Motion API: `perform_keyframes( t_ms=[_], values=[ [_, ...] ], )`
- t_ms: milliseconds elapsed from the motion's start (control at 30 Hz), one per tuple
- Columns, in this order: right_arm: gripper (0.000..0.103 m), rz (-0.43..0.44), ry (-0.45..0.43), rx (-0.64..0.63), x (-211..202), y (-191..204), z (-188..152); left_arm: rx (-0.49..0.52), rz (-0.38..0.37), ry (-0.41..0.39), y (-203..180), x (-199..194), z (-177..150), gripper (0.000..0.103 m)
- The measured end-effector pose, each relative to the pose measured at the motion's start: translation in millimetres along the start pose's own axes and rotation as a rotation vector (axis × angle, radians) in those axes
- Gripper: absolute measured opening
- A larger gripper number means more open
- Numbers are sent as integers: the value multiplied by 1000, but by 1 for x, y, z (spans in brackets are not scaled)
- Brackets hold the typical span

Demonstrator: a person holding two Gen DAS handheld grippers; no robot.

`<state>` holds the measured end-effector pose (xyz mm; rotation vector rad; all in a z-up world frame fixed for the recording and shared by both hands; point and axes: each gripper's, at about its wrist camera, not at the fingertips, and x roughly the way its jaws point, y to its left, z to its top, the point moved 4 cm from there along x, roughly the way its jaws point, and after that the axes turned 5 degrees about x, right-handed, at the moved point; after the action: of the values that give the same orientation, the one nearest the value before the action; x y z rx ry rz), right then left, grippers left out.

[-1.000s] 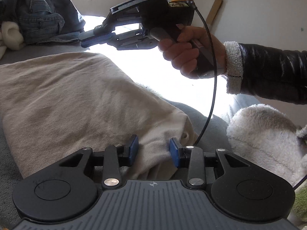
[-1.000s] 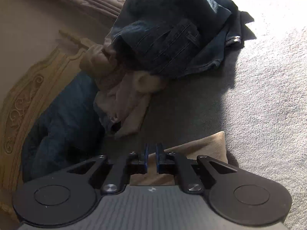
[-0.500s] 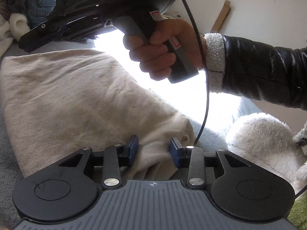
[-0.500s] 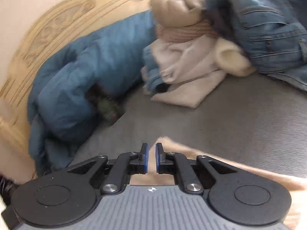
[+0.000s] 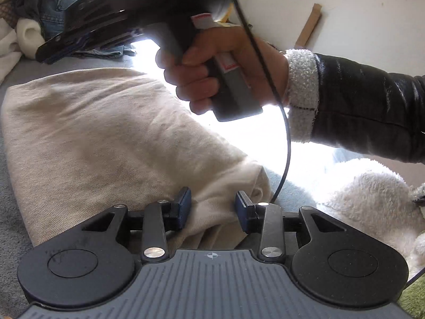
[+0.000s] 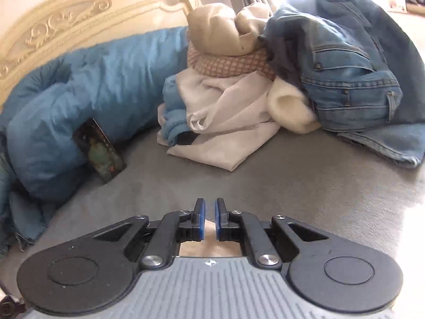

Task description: Fold clothes

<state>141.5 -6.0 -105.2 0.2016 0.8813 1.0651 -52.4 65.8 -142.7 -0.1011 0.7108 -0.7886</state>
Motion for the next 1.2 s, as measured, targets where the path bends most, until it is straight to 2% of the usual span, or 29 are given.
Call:
perform_keyframes(
  t_ms=[67, 133, 167, 233, 267, 333, 433, 500, 567, 600, 667, 733, 767, 833, 900, 933, 1033, 1133, 1200],
  values=[
    [8, 48, 88, -4, -12, -7, -8, 3, -1, -1, 0, 0, 0, 36],
    [15, 77, 189, -19, -17, -13, -16, 4, -1, -1, -3, 2, 0, 36],
    [18, 45, 214, -21, -13, -19, -19, 6, 0, 0, -3, 2, 0, 36],
    [13, -4, 228, 22, -3, -33, -19, 7, 3, 2, -5, 2, 0, 36],
    [12, -35, 166, 64, -2, -40, -13, 5, 5, 4, -5, 1, 0, 36],
    [15, -104, 27, 144, -3, -52, -1, 2, 8, 7, -7, 0, 0, 36],
    [16, -139, -100, 306, -18, -75, 10, 9, 15, 13, -10, 3, 2, 36],
    [16, -33, -109, 395, -33, -84, 7, 8, 12, 16, -10, 4, 2, 37],
    [18, 31, -75, 356, -50, -85, -1, 5, 9, 16, -9, 2, 2, 37],
    [21, 64, -29, 344, -53, -85, -8, 4, 9, 17, -8, 0, 2, 37],
    [34, 122, 81, 341, -54, -87, -23, 3, 7, 18, -6, -1, 2, 37],
    [31, 56, 64, 344, -56, -97, -29, 2, 6, 21, -6, -1, 2, 37],
    [24, 20, 51, 345, -58, -102, -32, 2, 6, 22, -6, 0, 2, 37],
    [22, -52, -94, 455, -74, -119, -29, 1, 9, 27, -6, 0, 3, 37],
    [26, -124, -248, 570, -91, -136, -27, 3, 15, 31, -7, 1, 4, 37],
    [26, -129, -275, 585, -98, -138, -27, 4, 18, 33, -8, 1, 4, 37],
    [26, -63, -228, 540, -112, -119, -34, 7, 26, 40, -9, 2, 5, 37],
    [27, -14, -87, 418, -120, -80, -50, 17, 36, 49, -10, 3, 7, 37],
    [27, -52, 8, 380, -122, -61, -67, 31, 46, 57, -12, 4, 8, 37]
  ],
)
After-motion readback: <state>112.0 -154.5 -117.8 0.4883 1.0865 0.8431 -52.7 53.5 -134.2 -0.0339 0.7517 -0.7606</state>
